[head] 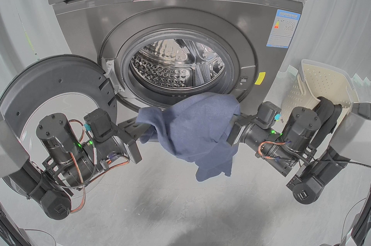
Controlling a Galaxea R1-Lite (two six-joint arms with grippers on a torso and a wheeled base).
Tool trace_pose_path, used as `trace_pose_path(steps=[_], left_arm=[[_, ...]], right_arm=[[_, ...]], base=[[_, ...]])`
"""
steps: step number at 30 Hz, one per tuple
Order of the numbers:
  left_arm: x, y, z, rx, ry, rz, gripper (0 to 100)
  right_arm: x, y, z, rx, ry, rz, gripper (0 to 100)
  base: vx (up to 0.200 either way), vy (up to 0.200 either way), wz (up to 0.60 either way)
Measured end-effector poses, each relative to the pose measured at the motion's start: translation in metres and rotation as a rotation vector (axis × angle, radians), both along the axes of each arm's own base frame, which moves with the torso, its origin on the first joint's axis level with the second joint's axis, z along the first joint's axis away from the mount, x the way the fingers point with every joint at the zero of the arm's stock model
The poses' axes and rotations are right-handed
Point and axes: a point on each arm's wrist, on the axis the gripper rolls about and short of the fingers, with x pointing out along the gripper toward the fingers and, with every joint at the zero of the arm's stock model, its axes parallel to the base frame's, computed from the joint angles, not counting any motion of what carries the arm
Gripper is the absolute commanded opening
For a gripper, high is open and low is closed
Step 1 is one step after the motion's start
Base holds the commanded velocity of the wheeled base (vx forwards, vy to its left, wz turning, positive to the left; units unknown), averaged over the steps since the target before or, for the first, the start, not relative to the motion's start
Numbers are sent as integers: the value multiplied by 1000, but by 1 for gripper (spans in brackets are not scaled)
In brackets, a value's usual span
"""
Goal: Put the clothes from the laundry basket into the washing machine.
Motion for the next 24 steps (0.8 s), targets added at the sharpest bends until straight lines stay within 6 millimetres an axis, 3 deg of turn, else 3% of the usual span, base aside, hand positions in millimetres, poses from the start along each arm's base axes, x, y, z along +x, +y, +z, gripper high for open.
trace_pose_path(steps=[10,11,18,24], left_arm=[[-8,-2,-39,140,85,-53,0],[-8,-1,-41,146,92,-55,100],[-8,-1,-52,165,133,-67,100],[-19,3,-68,211,207,-87,100]], right_arm=[[-8,-3,28,59,-68,9,0],[-9,-2,29,59,-69,13,0],[-10,-3,29,59,-69,15,0],[-4,-9,30,61,-74,-10,0]], base=[[0,0,0],[0,0,0],[0,0,0],[0,0,0]])
